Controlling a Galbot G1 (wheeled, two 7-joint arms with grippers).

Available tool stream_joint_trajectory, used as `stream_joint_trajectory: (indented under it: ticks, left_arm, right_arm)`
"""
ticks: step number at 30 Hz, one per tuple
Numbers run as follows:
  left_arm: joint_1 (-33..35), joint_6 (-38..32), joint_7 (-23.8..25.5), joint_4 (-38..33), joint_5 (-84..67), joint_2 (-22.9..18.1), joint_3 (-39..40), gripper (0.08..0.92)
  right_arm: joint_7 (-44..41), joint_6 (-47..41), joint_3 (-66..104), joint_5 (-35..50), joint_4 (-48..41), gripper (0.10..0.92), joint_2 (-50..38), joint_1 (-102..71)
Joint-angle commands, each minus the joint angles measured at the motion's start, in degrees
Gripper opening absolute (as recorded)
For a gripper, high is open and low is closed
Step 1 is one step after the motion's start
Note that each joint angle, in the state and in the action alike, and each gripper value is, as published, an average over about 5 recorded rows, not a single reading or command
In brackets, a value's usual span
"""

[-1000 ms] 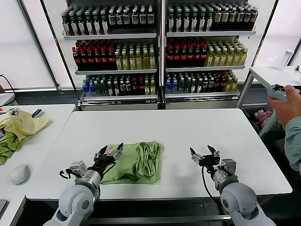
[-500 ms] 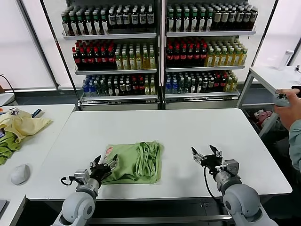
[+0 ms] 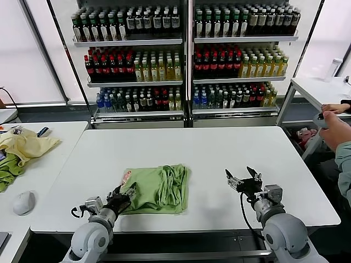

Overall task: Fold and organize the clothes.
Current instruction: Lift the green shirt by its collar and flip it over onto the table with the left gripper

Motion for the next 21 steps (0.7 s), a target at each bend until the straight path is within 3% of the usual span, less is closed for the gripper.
stream_joint_trajectory:
  ticks: [1,15,21]
  left_arm:
    - [0.2,3.0,-0.4,0.2,-14.8,-1.1,-2.3,0.579]
    - [-0.6,2.0,-0.6,-0.6,-31.4,-2.8,-12.3,0.164]
    - [-1.1,2.6,-2.0,-1.4,-38.5,0.1,-21.4,0.11]
  right_arm:
    - [0.1,-0.1,-0.1,0.0,0.2,0.823,0.0,0.1]
    - [0.1,-0.2,0.2,0.2,0.4,0.823,0.0,0.0]
    - [0.1,-0.2,0.4,0.4,0.3,0.823,0.0,0.2]
